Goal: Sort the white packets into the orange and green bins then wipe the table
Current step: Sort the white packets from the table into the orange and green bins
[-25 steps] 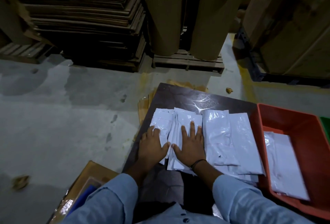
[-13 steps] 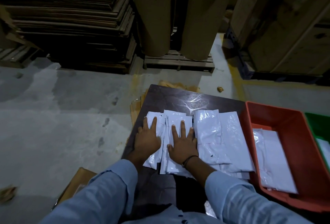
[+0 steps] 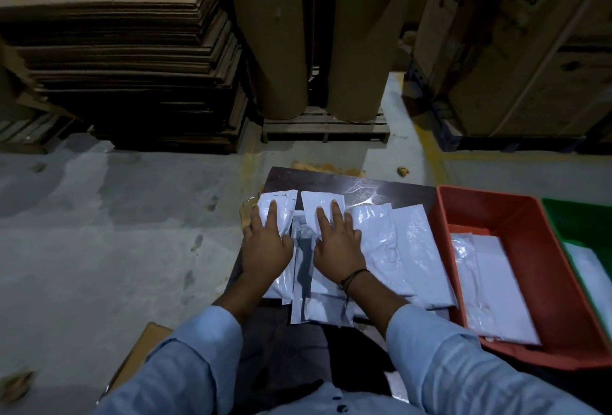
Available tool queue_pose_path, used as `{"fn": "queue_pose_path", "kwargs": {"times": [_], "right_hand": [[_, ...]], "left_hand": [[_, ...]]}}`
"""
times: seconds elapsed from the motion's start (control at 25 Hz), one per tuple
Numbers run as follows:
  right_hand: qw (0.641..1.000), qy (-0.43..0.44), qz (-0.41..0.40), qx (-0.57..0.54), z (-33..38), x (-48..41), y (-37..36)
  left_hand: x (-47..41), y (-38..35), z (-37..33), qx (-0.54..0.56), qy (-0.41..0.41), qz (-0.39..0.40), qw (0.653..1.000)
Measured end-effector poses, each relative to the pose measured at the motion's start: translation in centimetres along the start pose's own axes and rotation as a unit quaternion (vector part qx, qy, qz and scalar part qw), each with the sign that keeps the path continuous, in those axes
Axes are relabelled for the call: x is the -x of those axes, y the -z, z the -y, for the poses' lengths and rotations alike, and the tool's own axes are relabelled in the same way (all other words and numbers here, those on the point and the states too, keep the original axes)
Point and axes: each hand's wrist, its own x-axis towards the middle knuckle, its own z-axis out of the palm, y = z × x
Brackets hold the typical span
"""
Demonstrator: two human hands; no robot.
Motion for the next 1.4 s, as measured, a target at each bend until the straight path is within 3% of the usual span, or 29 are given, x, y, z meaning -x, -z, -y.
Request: {"fn": "queue_pose_path", "kwargs": {"times": [0.28, 0.56, 0.76, 1.04, 1.4], "right_hand": [[0.996, -0.022, -0.08, 0.013, -6.0, 2.1, 7.4], [0.977, -0.136, -0.16, 0.022, -18.3, 7.3, 13.5], [0.973, -0.202, -0.07, 0.083, -27.3, 11.2, 12.9], [0.974, -0.163, 0.105, 0.116, -32.6, 11.4, 8.5], [0.976, -0.14, 0.144, 0.082, -33.7, 10.6, 7.6]], "left_hand": [[1.5, -0.1, -9.8, 0.087, -0.04, 0.013, 0.995], [5.5, -3.9, -20.2, 0.117, -0.111, 0.069, 0.985], [7.6, -6.3, -25.6, 0.112, -0.12, 0.081, 0.983], [8.9, -8.6, -28.7, 0.095, -0.078, 0.072, 0.99], [10.3, -10.2, -30.1, 0.068, -0.035, 0.053, 0.996]]}}
